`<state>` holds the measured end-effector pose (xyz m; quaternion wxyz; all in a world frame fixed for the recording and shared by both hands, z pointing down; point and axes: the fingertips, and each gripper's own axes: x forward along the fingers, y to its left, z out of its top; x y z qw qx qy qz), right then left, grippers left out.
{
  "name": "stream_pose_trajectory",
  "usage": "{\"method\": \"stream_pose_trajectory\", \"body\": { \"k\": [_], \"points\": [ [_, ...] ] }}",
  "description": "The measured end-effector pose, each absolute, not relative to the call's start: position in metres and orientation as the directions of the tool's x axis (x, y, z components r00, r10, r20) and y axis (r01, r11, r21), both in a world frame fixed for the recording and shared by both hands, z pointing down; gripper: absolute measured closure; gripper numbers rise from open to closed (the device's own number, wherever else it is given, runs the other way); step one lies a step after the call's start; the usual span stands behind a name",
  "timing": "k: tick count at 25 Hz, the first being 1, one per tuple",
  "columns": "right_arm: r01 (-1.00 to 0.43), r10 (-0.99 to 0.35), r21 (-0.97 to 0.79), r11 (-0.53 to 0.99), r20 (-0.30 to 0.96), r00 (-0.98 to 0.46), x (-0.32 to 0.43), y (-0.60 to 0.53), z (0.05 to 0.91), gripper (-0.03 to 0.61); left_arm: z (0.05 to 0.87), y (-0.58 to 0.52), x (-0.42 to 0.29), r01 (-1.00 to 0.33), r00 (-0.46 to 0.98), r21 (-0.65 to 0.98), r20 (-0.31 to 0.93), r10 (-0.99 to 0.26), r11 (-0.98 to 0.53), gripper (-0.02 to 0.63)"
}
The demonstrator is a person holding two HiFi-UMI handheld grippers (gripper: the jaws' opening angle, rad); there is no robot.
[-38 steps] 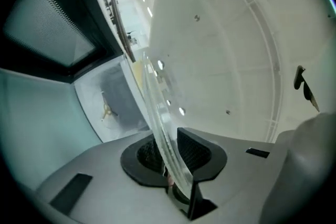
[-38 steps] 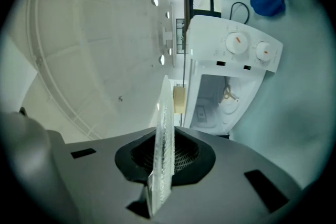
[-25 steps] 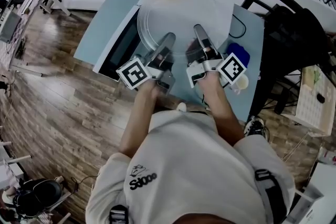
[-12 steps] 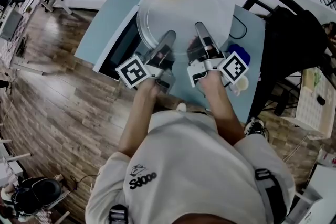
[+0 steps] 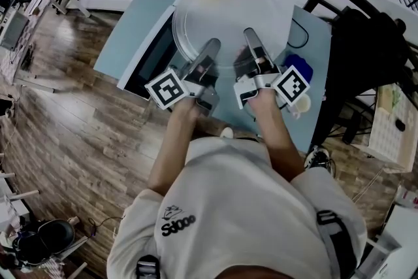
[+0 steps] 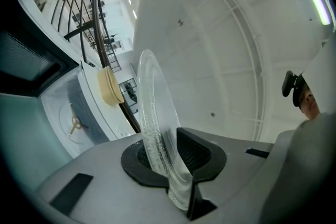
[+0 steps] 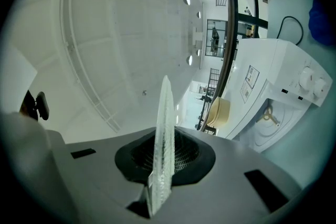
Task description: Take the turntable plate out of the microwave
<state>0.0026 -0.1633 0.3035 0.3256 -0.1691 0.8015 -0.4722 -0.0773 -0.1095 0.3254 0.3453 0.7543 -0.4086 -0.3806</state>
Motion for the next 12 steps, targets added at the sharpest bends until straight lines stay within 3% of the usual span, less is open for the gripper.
{"method": "stream_pose_trajectory", "body": {
  "k": [12],
  "points": [
    [0.04,-0.574,-0.865,0.501,-0.367,-0.732,0.0018,-0.1618,0.3006,0.555,0.3229,-0.1081,-0.0777,-0.349,0.37,0.837,-0.289,-0.883,-0.421,0.546]
  ]
}}
